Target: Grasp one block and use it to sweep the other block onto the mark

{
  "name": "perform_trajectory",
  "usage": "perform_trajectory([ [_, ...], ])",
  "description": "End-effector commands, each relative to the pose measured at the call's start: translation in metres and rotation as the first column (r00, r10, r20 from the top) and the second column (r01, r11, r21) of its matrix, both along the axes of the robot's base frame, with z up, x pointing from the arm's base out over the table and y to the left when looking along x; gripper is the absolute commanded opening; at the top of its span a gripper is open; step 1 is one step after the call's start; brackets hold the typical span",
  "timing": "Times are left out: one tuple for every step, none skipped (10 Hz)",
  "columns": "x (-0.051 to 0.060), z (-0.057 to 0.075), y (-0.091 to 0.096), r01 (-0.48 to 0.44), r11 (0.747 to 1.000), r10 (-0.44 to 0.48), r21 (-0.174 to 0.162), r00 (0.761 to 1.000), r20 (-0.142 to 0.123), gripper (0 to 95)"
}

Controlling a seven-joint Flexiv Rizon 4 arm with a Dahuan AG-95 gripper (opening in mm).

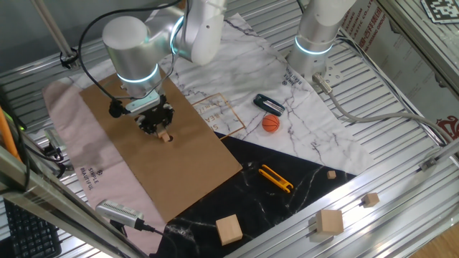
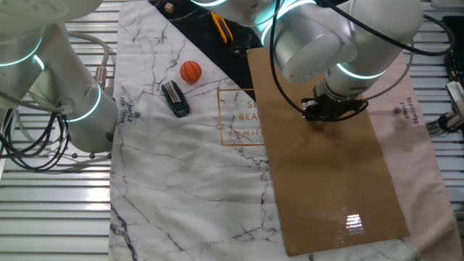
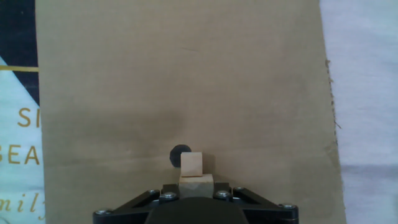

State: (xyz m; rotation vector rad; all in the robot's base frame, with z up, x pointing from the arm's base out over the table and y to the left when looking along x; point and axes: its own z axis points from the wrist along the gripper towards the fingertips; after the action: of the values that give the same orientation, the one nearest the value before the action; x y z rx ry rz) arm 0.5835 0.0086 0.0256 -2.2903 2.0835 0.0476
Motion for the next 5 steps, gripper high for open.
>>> perform_trajectory([
  [0.0000,0.0002,0.0006,-0.004,1.000,0.004,0.002,1.000,0.000,0.0],
  [-0.0001,0.0000,0.0014,-0.007,1.000,0.007,0.003,1.000,0.000,0.0],
  [-0.0001,-0.0001,0.0016,-0.007,1.000,0.007,0.003,1.000,0.000,0.0],
  [-0.0002,-0.0005,0.0029,-0.011,1.000,0.011,0.003,1.000,0.000,0.0],
  [-0.0005,-0.0012,0.0049,-0.009,1.000,0.009,0.002,1.000,0.000,0.0],
])
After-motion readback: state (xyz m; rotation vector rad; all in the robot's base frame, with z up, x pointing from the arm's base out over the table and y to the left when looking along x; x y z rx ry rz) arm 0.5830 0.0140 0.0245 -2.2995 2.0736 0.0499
